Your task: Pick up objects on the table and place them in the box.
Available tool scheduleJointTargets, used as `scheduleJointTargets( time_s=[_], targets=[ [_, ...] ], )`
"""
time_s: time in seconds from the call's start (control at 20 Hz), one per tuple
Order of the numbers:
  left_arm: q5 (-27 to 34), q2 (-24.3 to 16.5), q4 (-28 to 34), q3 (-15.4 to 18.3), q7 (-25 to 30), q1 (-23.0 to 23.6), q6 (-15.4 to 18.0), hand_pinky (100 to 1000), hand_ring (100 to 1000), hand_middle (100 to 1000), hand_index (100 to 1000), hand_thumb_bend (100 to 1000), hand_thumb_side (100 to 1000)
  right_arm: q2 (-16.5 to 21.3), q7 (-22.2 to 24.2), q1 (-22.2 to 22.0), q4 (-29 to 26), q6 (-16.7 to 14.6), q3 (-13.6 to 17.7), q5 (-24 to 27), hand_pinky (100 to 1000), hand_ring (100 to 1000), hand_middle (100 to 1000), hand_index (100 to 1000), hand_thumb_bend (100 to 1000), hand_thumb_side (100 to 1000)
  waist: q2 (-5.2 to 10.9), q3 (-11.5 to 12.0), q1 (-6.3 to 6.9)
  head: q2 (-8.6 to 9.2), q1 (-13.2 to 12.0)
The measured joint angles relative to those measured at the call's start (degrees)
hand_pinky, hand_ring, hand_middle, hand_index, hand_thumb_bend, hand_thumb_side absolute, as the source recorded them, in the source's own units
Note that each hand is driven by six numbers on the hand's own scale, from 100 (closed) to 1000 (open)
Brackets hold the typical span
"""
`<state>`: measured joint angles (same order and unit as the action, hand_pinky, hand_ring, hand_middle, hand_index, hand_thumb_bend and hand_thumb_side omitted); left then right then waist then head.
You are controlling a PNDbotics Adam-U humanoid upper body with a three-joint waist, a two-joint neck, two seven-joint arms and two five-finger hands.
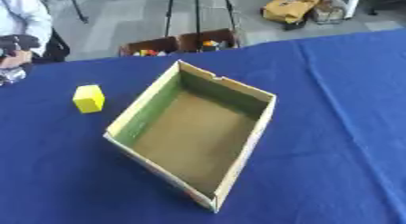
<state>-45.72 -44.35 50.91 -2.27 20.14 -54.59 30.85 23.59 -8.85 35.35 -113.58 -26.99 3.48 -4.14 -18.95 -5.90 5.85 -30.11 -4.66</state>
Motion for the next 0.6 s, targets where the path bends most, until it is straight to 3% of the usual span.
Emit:
scheduleJointTargets(
  time_s=[0.1,0.6],
  targets=[
    [-1.7,0.6,-0.7,-0.3,0.0,-0.4,0.2,830,931,1000,1000,415,1000,0.0,0.0,0.3,0.0,0.0,0.0,0.1,754,751,614,817,100,626,-0.35,-0.3,0.09,0.02,-0.2],
    [-6.3,3.1,-3.8,-0.1,2.1,-2.4,1.6,834,937,1000,1000,606,1000,0.0,0.7,1.4,0.0,-0.1,-0.1,0.2,757,751,607,818,100,626,-2.24,-2.4,1.03,1.67,-1.9]
  ],
)
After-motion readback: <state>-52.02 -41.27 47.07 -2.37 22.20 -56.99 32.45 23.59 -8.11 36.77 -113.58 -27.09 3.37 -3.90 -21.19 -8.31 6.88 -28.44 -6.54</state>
